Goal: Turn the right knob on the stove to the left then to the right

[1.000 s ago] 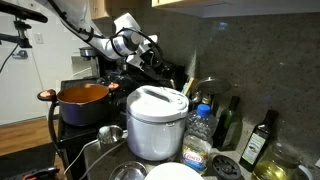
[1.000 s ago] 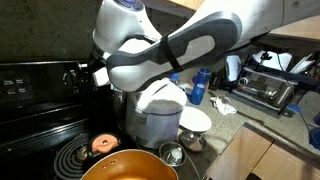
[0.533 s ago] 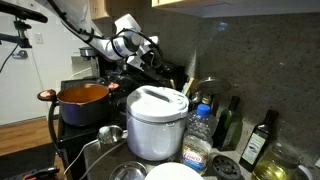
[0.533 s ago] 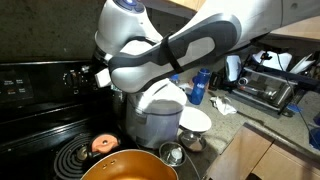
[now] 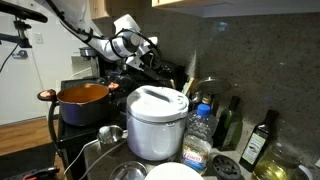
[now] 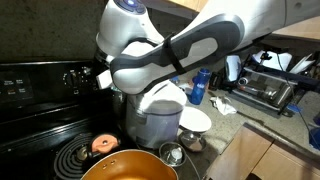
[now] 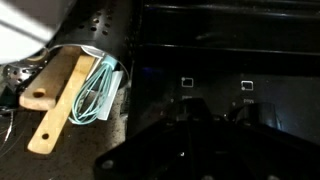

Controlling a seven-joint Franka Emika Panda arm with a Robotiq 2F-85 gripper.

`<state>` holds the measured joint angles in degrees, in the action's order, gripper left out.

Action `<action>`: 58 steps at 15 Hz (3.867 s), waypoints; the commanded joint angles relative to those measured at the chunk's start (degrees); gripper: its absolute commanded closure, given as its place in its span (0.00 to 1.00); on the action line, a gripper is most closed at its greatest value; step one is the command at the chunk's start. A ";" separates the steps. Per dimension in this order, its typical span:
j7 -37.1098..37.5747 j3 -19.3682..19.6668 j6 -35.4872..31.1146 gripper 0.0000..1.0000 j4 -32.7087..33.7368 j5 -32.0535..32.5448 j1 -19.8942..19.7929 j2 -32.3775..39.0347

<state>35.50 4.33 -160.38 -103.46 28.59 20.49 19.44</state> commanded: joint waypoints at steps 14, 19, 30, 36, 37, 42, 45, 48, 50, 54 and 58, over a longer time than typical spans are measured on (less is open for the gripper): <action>2.47 1.95 0.89 0.07 1.52 2.49 2.87 0.17; 2.42 3.72 0.70 0.00 1.58 2.75 3.47 0.05; 0.89 4.18 0.53 0.46 2.94 1.39 3.11 0.93; 0.32 3.57 0.66 0.92 3.58 0.79 2.97 1.52; 0.16 3.40 0.68 0.98 3.82 0.66 3.00 1.73; -0.88 2.89 1.09 0.95 4.83 -0.14 2.70 2.62; -1.87 2.81 2.41 0.95 5.50 -0.11 2.62 3.00; -3.51 2.57 5.93 0.95 6.89 0.31 2.75 3.49; -5.14 1.51 8.44 0.95 7.96 0.30 2.17 3.78; -7.16 0.44 12.71 0.95 10.08 0.19 1.93 4.60; -9.52 -0.62 16.42 0.95 11.62 0.21 1.58 5.17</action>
<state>29.22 5.02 -147.67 -94.23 29.16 23.06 22.50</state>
